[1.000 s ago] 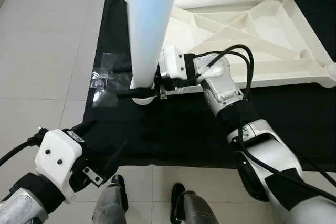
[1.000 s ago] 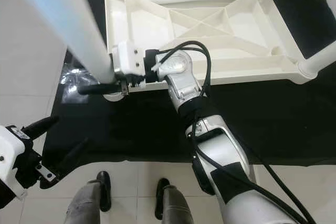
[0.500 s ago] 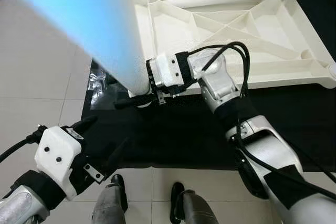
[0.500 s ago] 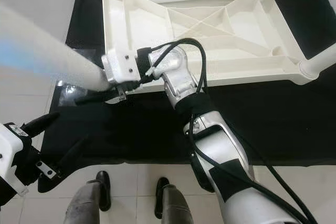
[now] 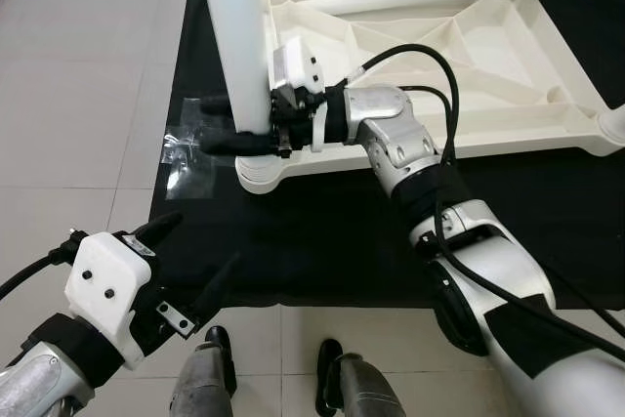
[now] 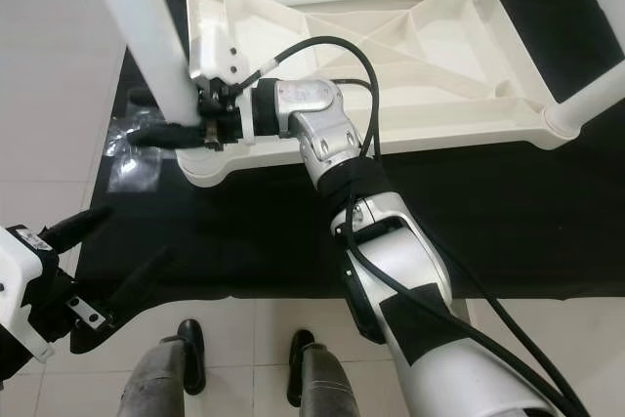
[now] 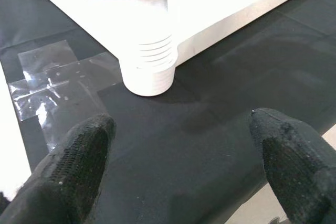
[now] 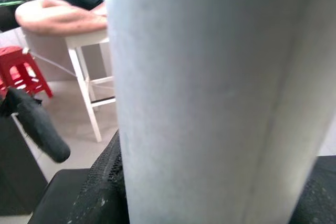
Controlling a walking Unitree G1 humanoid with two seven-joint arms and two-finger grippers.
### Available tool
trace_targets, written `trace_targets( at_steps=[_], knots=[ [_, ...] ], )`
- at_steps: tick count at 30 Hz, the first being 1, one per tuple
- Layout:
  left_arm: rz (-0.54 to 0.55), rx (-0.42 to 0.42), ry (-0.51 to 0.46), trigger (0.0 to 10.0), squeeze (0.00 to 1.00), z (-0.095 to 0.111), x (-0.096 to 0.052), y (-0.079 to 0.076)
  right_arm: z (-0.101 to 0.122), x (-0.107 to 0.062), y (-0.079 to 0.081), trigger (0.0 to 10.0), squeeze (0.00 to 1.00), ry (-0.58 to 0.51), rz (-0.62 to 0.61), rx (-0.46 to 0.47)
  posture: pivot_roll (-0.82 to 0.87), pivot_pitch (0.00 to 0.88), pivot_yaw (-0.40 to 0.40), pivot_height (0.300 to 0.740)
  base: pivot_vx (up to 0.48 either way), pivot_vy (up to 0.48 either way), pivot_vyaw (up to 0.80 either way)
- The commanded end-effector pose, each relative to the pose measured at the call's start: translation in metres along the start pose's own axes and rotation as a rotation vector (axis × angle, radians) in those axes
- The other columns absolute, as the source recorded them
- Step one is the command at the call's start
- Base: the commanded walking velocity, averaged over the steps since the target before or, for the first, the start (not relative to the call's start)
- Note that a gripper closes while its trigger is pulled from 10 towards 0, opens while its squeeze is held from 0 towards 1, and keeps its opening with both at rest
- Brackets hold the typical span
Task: Building children table
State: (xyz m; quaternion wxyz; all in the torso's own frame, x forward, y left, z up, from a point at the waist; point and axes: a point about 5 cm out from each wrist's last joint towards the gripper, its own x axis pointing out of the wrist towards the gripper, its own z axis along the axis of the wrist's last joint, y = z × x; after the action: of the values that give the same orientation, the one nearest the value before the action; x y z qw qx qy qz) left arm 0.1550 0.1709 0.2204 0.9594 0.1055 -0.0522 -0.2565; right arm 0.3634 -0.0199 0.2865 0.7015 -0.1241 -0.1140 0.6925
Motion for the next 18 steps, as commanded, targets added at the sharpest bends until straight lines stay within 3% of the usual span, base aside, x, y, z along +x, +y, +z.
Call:
trace_targets(
  at_steps=[1, 7, 9, 12, 14, 18],
  knots=[
    [-0.008, -0.030, 0.006, 10.0, 0.00, -0.003, 0.000, -0.003, -0.032, -0.008, 0.006, 10.0, 0.00, 0.018, -0.056, 0.139, 0.22, 0.421, -0.123, 0.740, 0.000, 0.000, 0.00],
    [-0.008, -0.030, 0.006, 10.0, 0.00, -0.003, 0.000, -0.003, -0.031, -0.008, 0.010, 10.0, 0.00, -0.057, -0.014, 0.164, 0.22, 0.422, -0.121, 0.740, 0.000, 0.000, 0.00],
    [-0.010, -0.032, 0.007, 10.0, 0.00, -0.003, -0.001, -0.003, -0.028, -0.010, 0.020, 10.0, 0.00, -0.153, 0.089, 0.158, 0.23, 0.428, -0.113, 0.740, 0.000, 0.000, 0.00],
    [-0.011, -0.032, 0.010, 10.0, 0.00, -0.003, -0.002, -0.003, -0.026, -0.011, 0.023, 10.0, 0.00, -0.196, 0.134, 0.145, 0.24, 0.430, -0.110, 0.740, 0.000, 0.000, 0.00],
    [-0.011, -0.032, 0.010, 10.0, 0.00, -0.003, -0.002, -0.003, -0.026, -0.011, 0.023, 10.0, 0.00, -0.196, 0.134, 0.145, 0.24, 0.430, -0.110, 0.740, 0.000, 0.000, 0.00],
    [-0.009, -0.029, 0.018, 10.0, 0.00, -0.002, -0.006, -0.003, -0.025, -0.006, 0.025, 10.0, 0.00, -0.157, 0.151, 0.051, 0.25, 0.438, -0.105, 0.740, 0.000, 0.000, 0.00]
  ],
)
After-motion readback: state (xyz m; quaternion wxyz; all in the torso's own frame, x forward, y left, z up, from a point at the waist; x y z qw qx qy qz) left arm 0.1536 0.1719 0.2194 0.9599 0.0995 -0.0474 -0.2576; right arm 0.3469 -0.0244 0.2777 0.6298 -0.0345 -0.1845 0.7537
